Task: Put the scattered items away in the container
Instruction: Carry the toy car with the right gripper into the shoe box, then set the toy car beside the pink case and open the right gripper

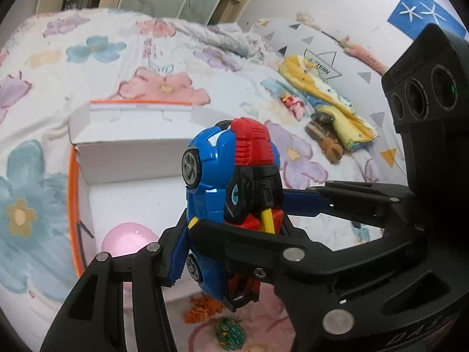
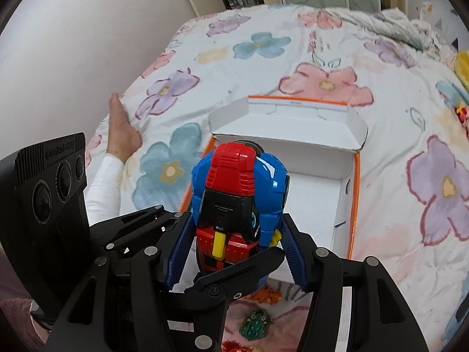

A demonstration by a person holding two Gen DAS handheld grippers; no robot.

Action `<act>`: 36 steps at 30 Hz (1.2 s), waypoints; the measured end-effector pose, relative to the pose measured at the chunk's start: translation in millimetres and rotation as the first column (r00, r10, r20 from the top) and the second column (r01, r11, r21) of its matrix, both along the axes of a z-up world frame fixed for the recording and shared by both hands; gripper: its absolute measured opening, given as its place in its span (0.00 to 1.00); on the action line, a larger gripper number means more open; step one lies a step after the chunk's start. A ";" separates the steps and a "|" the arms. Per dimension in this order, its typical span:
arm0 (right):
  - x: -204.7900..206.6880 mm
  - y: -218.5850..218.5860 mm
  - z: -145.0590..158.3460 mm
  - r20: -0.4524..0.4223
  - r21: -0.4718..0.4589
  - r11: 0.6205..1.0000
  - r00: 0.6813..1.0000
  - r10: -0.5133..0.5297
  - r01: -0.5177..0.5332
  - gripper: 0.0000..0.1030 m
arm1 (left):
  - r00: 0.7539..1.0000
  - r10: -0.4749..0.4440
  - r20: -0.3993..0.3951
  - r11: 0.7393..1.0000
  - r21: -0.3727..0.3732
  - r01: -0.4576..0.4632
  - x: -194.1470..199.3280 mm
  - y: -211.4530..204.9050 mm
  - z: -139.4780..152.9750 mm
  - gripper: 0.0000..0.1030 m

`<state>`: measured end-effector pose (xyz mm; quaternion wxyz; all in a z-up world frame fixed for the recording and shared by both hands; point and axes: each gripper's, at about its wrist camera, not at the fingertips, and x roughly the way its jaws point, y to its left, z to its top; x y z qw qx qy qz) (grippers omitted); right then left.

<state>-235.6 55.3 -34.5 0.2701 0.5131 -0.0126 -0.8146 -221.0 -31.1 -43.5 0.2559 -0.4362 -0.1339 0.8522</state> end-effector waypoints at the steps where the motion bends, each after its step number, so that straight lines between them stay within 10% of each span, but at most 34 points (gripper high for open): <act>1: -5.5 0.7 -5.8 0.013 0.000 1.000 1.000 -0.004 0.004 0.55 | 1.000 -0.004 0.009 1.000 -0.002 0.004 -5.4 1.4 -6.3 0.51; 25: -65.5 -4.7 -120.6 0.284 0.113 0.993 0.956 -0.068 0.037 0.55 | 0.963 -0.024 0.269 0.995 -0.083 0.048 -45.0 15.0 -104.7 0.53; 36: -70.8 2.3 -133.3 0.332 0.085 0.994 0.938 -0.098 0.074 0.58 | 0.972 -0.001 0.233 0.983 -0.180 0.045 -44.4 15.9 -99.0 0.65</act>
